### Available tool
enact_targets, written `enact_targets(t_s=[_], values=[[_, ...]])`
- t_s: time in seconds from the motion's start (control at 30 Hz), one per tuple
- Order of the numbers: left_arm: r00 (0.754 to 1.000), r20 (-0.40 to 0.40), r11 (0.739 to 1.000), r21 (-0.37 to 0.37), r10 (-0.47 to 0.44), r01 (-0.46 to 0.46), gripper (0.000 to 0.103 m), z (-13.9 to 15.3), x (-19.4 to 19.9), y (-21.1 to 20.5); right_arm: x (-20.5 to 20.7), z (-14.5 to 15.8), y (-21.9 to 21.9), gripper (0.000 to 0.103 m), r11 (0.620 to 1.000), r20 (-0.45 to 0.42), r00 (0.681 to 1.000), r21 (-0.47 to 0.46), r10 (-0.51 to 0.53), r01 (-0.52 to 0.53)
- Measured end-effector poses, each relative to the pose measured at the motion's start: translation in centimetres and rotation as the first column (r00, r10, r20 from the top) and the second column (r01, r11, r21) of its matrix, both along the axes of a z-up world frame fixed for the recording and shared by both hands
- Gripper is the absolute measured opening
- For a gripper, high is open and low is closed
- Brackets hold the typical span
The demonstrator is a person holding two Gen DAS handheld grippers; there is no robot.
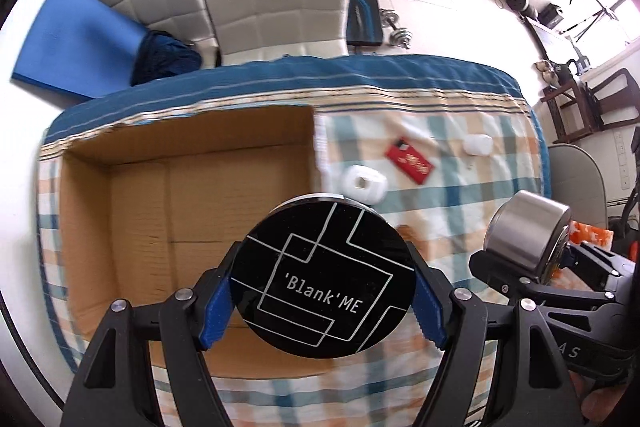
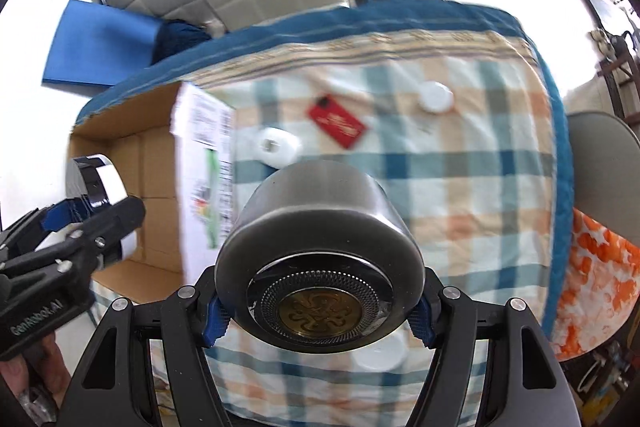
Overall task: Organize rigid objects
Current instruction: 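Lift the black tin with the left tool while the right tool lifts the silver canister, then lower the black tin into the box with the left tool while the right tool lowers the canister beside it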
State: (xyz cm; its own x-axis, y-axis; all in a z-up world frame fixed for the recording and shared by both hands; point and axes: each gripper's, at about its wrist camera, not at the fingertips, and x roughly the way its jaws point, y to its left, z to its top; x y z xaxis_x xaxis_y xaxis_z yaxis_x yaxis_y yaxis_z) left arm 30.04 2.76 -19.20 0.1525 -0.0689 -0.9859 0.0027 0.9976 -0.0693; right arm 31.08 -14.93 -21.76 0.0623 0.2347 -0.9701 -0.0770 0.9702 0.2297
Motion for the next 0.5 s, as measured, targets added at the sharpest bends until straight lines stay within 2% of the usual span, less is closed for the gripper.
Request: enact_targets(t_s=[0.2, 0.37, 0.5], values=[[0.999, -0.013, 0.999, -0.001, 0.044, -0.044, 0.073, -0.2, 1.0, 7.8, 2.1, 1.0, 8.7, 0.072, 0.999, 0.013, 0.999, 0.003, 0.040, -0.040], [0.991, -0.078, 0.991, -0.075, 0.105, -0.110, 0.073, -3.2, 2.8, 14.0, 4.0, -1.3, 14.7, 0.072, 0.997, -0.015, 0.997, -0.009, 0.081, -0.081], [0.978, -0.153, 0.974, -0.156, 0.141, -0.164, 0.073, -6.5, 4.0, 17.6, 5.2, -3.8, 18.4, 0.072, 0.994, -0.055, 0.993, -0.013, 0.106, -0.106]])
